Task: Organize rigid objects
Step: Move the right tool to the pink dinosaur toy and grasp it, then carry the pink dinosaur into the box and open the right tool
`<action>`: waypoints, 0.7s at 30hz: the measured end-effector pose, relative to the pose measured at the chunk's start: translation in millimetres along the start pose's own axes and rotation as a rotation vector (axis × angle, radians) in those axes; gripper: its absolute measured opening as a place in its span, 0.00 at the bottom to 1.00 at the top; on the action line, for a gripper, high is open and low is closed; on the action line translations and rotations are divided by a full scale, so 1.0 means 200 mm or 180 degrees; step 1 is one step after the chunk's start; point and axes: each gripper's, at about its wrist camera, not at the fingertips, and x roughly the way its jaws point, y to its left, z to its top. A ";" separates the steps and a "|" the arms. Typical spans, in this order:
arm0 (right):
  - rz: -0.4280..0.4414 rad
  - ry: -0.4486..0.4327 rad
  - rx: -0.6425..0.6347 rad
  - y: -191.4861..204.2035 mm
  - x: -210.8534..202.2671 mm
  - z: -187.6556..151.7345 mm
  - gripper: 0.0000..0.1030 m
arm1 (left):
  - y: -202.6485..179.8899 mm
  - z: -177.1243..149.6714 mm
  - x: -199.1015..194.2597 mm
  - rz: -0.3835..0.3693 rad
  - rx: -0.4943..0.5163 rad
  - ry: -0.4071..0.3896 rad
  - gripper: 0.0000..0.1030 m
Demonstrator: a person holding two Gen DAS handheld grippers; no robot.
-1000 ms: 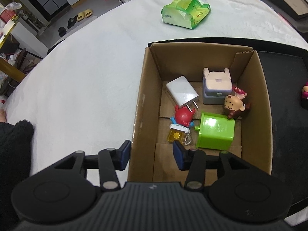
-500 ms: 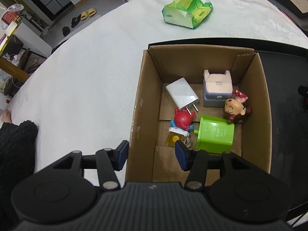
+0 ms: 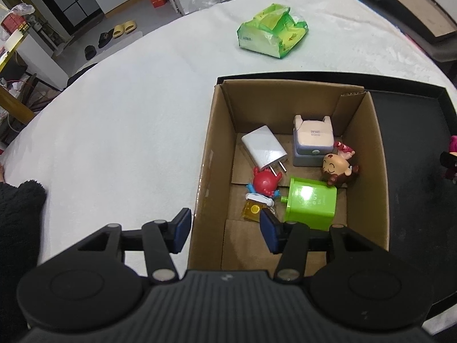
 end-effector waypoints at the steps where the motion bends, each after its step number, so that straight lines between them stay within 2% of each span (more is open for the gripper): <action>1: 0.0010 -0.0012 -0.0014 0.02 -0.02 0.00 0.41 | 0.01 0.00 -0.01 -0.0038 -0.0016 -0.0018 0.50; 13: 0.0111 -0.0190 -0.0405 0.33 -0.24 0.08 0.41 | 0.13 -0.04 -0.03 -0.0325 -0.0156 -0.0129 0.50; 21: 0.0232 -0.0181 -0.0654 0.55 -0.32 0.09 0.41 | 0.19 -0.05 -0.01 -0.0460 -0.0235 -0.0106 0.50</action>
